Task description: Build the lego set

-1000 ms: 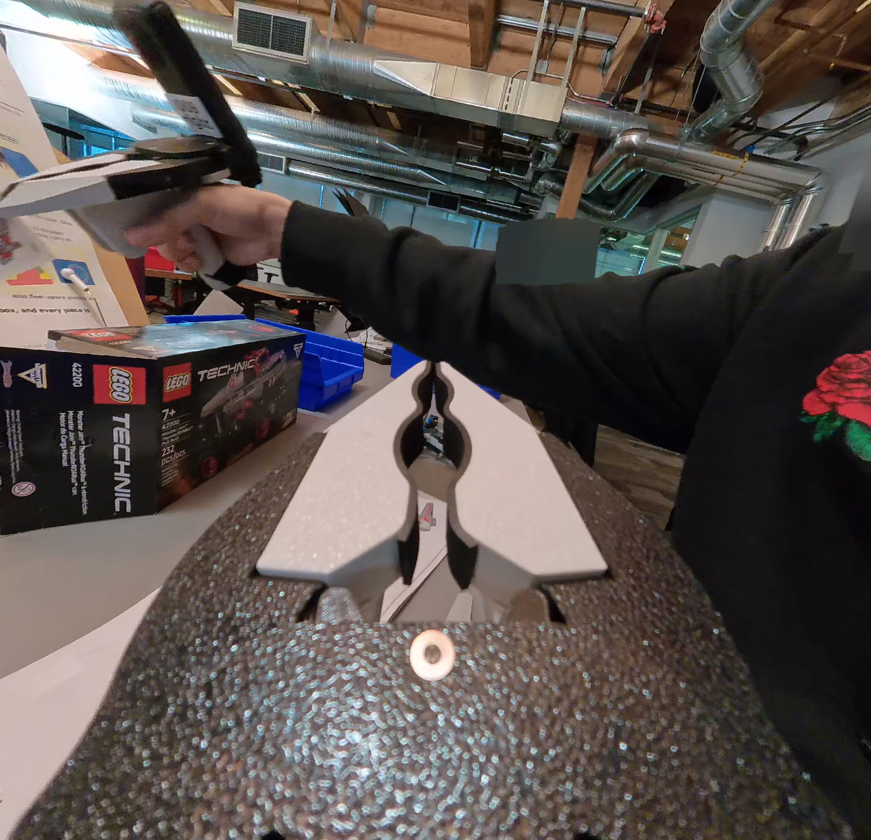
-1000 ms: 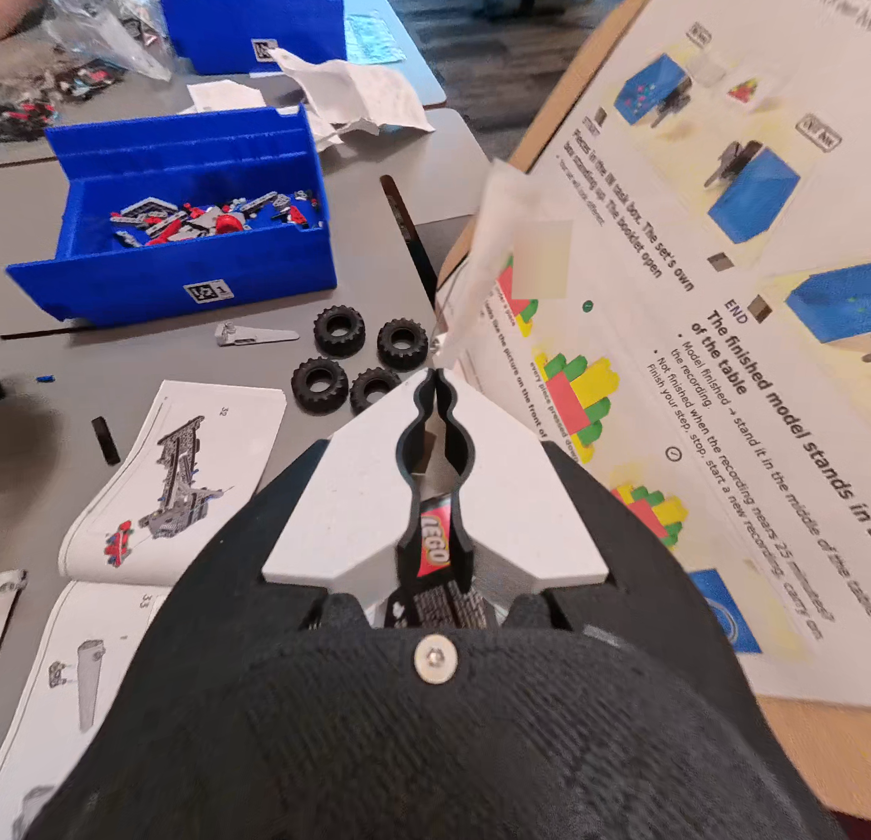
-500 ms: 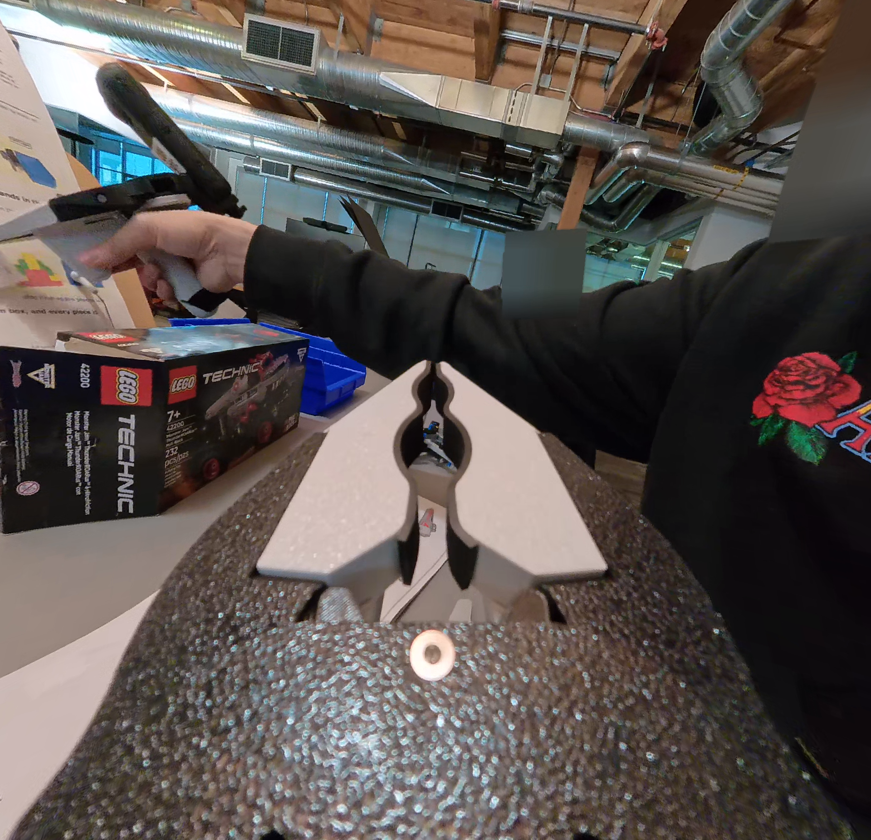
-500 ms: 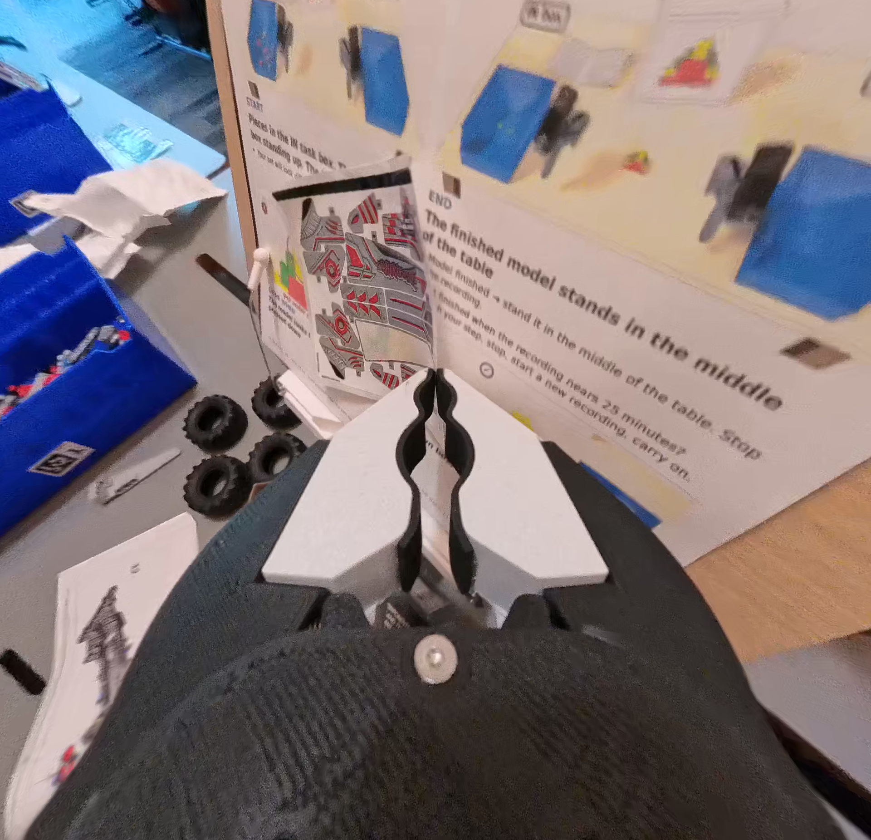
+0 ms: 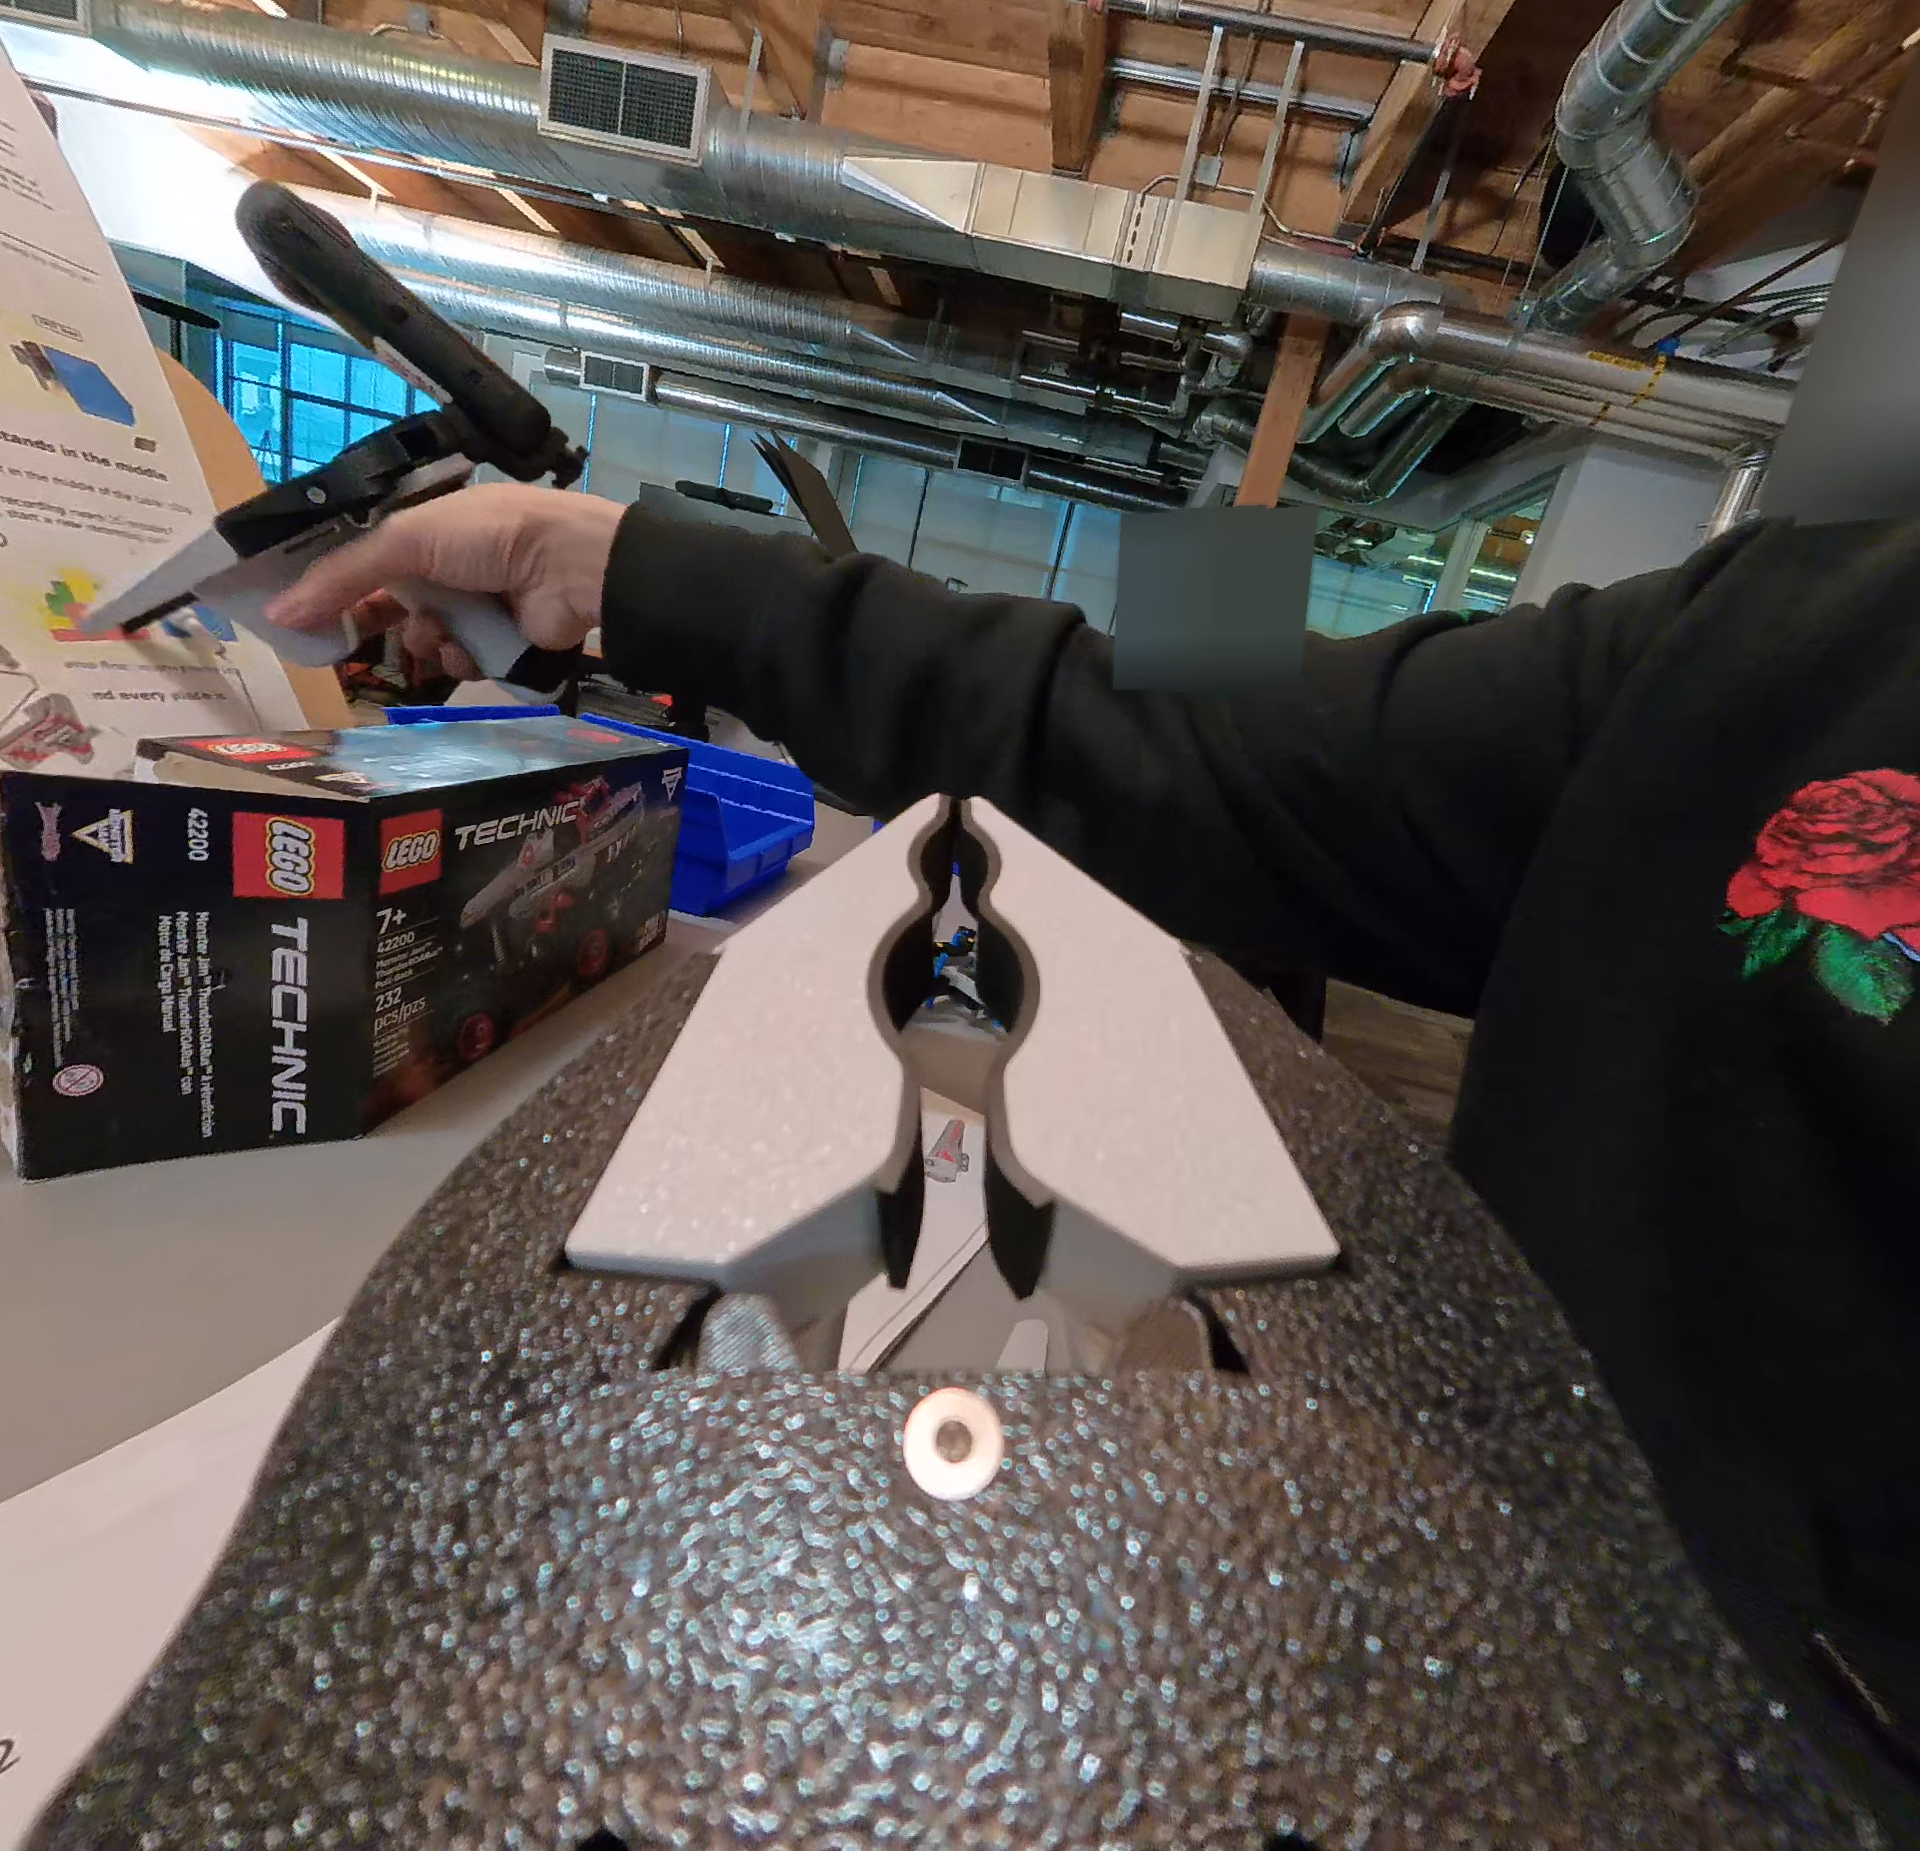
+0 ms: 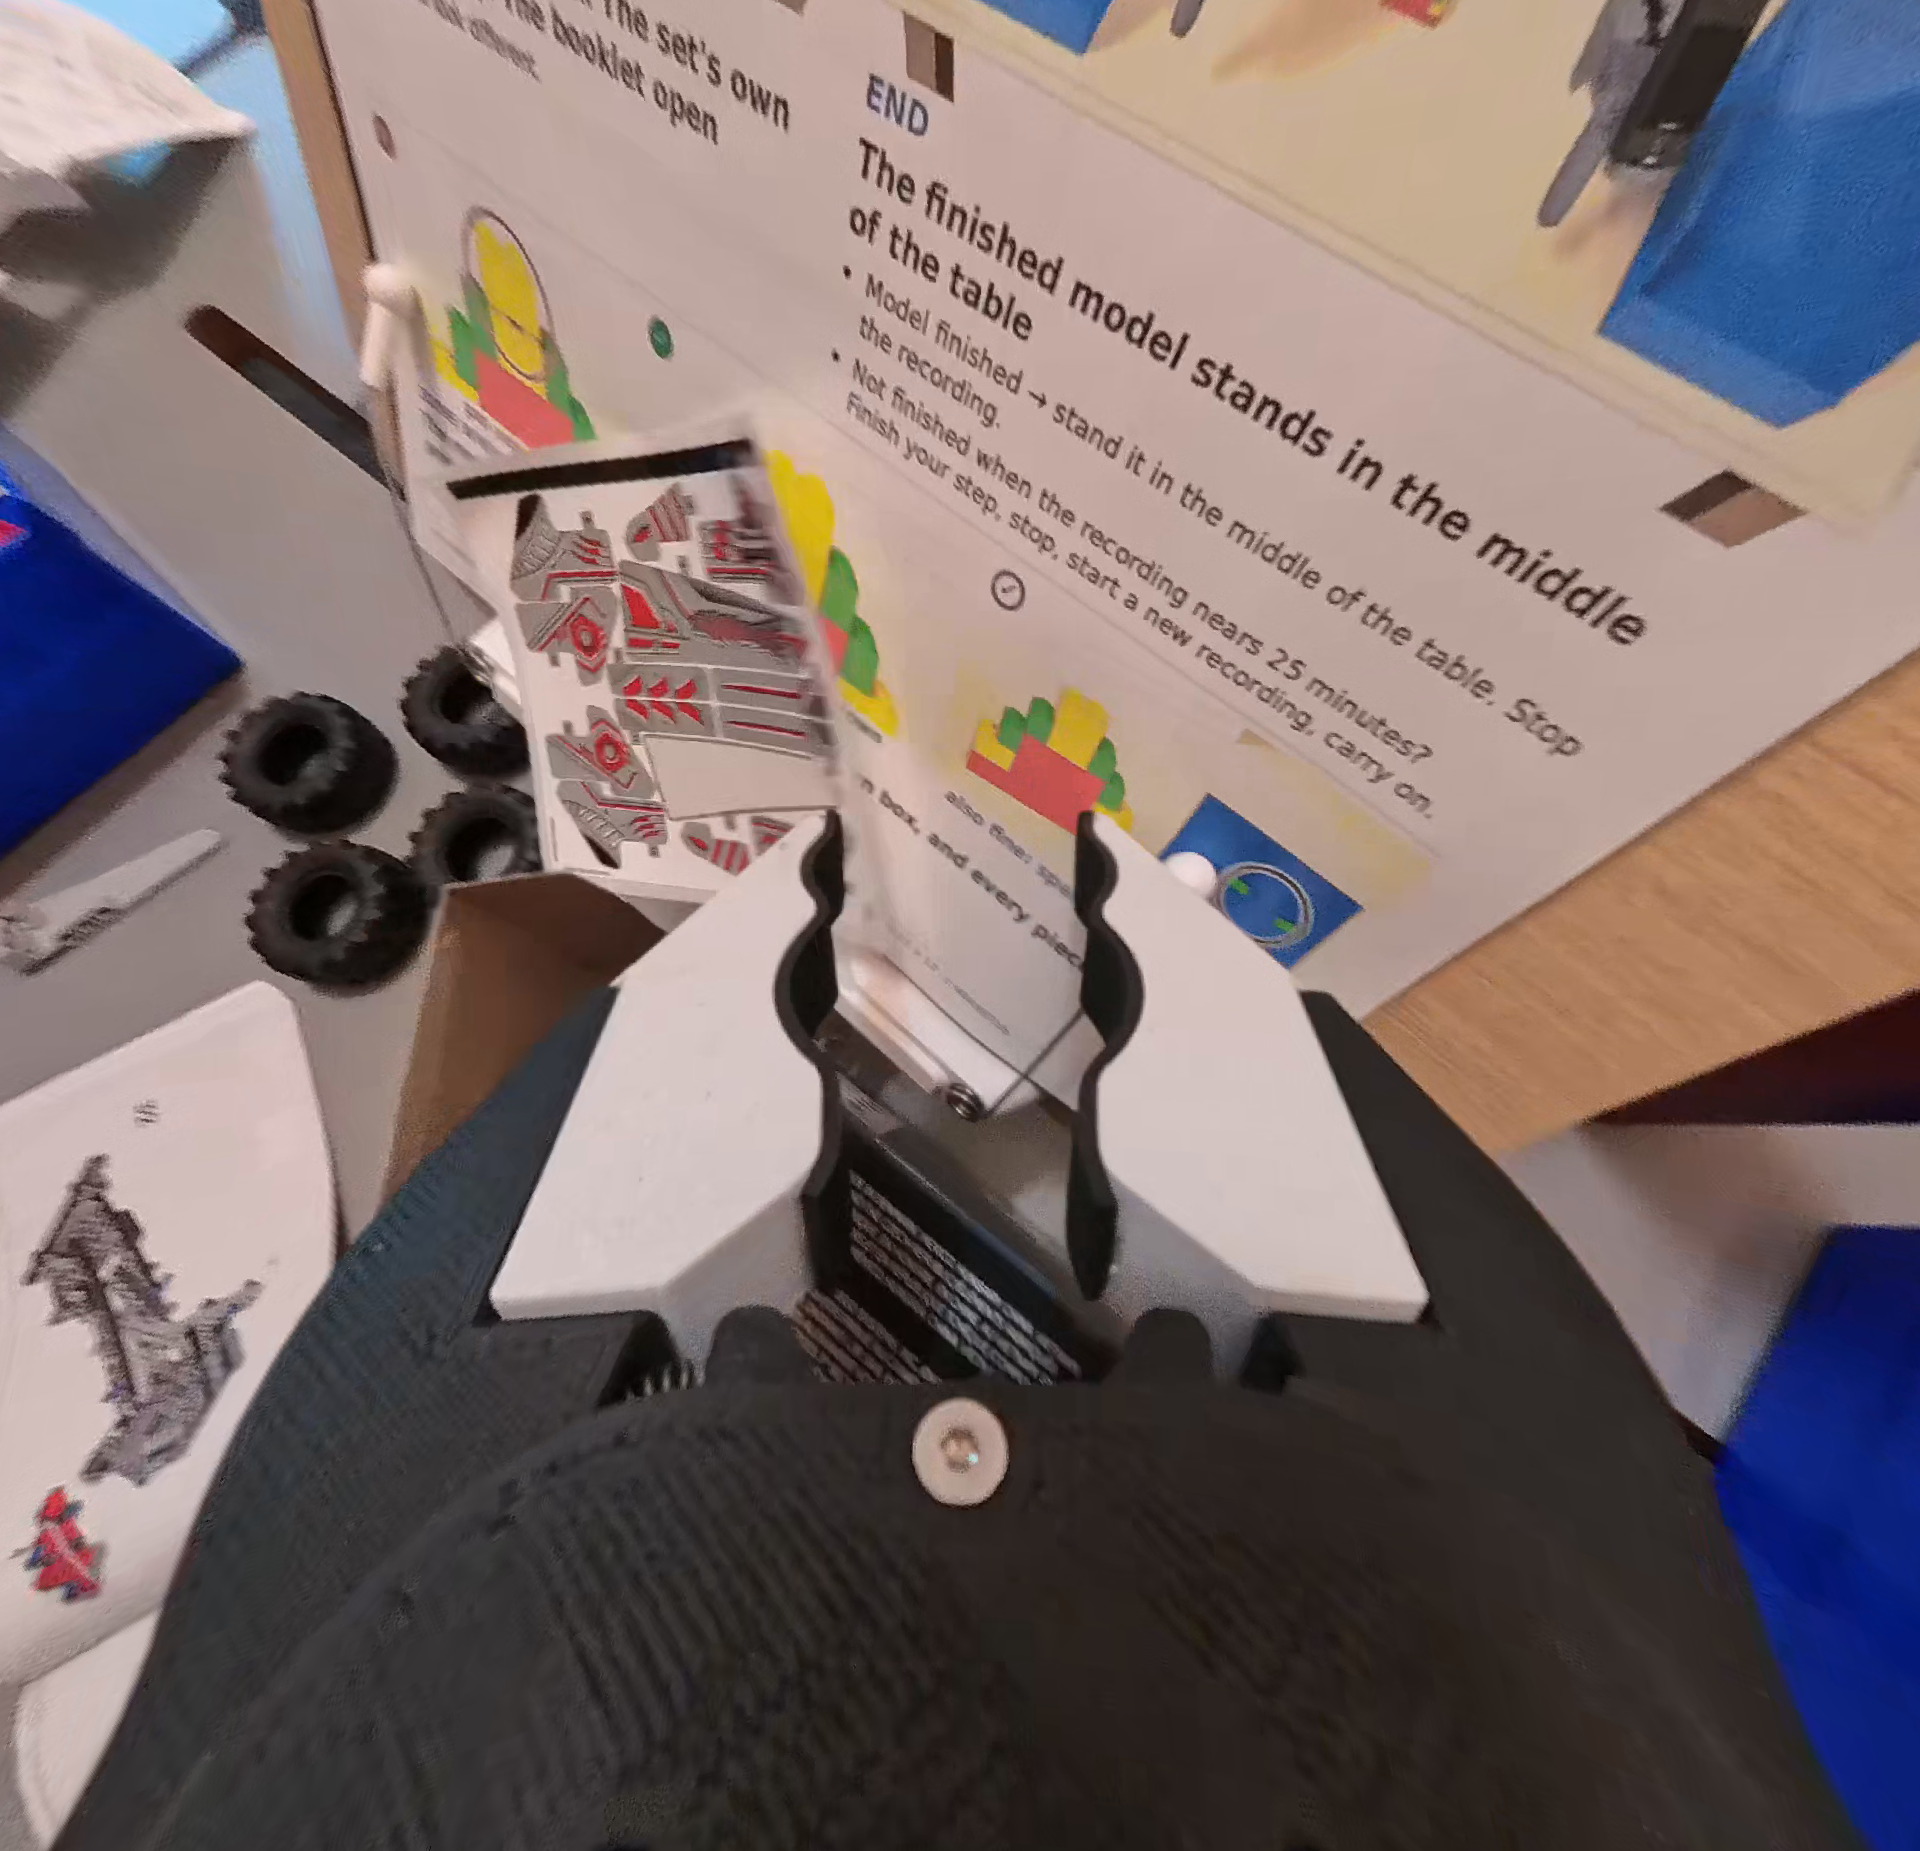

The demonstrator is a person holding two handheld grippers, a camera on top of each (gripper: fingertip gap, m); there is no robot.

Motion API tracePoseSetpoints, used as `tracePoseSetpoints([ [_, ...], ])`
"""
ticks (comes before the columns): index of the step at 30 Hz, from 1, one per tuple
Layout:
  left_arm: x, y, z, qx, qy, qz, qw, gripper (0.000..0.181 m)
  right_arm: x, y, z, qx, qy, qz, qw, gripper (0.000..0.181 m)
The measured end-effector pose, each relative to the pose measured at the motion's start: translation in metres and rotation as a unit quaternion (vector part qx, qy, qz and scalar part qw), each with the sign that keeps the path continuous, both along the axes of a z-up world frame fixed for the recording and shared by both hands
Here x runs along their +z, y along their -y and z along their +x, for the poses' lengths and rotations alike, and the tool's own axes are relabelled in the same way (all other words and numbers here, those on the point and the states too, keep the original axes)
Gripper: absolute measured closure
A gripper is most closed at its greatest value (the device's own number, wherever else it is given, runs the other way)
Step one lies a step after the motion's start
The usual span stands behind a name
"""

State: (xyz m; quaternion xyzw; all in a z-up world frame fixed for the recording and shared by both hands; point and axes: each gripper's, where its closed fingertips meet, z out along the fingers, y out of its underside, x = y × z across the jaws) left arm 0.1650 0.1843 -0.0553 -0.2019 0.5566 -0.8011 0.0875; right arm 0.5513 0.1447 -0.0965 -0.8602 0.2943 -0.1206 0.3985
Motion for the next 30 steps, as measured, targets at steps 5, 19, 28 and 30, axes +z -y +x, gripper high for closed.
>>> tracePoseSetpoints([
  [5, 0.000, -0.001, 0.001, 0.003, -0.002, -0.003, 1.000, 0.181, 0.009, 0.011, -0.009, -0.002, 0.042, -0.039, 0.998, 0.133],
  [19, 0.005, 0.000, 0.002, 0.129, 0.125, 0.100, 0.979, 0.181, 0.086, -0.012, -0.260, 0.171, 0.054, 0.122, 0.976, 0.114],
  [28, -0.006, 0.033, -0.005, 0.284, 0.350, 0.319, 0.834, 0.181, 0.051, 0.032, -0.391, 0.111, -0.138, 0.440, 0.881, 0.125],
  [30, -0.005, 0.044, -0.013, 0.313, 0.419, 0.364, 0.771, 0.181, 0.033, 0.040, -0.397, 0.085, -0.177, 0.462, 0.865, 0.127],
])
